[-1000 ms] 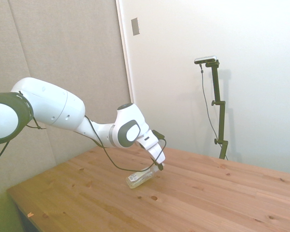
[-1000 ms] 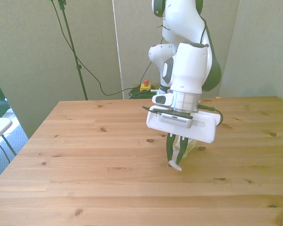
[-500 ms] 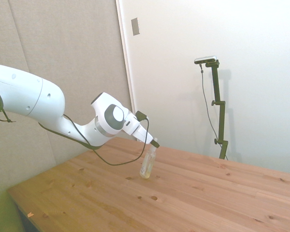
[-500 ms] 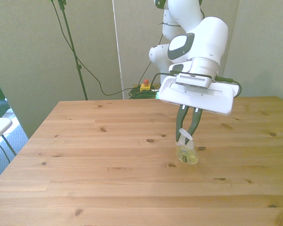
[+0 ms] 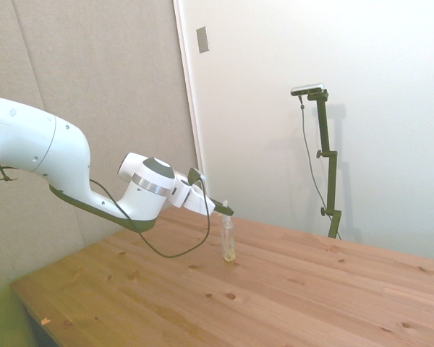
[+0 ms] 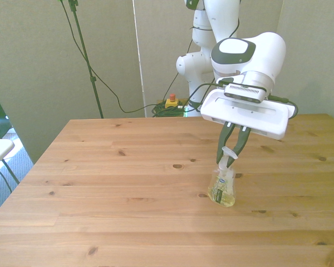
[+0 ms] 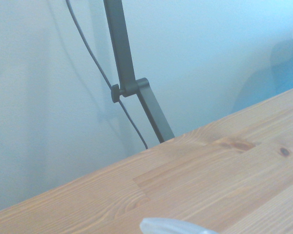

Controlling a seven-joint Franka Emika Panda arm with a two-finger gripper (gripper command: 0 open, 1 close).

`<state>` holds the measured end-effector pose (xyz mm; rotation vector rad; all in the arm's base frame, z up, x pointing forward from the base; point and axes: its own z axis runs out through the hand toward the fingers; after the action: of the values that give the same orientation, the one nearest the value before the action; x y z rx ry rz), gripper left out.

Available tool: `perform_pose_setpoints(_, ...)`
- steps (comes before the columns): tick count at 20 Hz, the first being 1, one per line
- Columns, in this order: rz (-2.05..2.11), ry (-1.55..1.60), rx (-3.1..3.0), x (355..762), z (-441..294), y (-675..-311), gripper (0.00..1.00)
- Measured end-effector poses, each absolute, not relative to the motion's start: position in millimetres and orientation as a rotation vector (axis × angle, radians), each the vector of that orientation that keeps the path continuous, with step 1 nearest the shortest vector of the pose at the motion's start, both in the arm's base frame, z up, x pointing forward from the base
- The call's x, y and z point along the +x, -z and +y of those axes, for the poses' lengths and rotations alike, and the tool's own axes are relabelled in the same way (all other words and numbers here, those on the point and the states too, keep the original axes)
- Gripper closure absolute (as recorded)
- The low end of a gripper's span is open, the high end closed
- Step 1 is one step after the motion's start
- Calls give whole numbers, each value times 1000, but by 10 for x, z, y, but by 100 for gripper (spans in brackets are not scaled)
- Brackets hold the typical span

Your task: Stand the sanitizer

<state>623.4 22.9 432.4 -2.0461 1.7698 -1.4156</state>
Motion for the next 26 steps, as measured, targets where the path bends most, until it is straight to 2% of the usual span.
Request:
perform_pose_setpoints(1,1769,1415,-2046,6234,231,-4324,0)
perform_pose_setpoints(19,1785,1384,-2064,6196,244,-4220,0)
perform_pose_setpoints(26,1756,1228,-2195,6207,377,-4087,0)
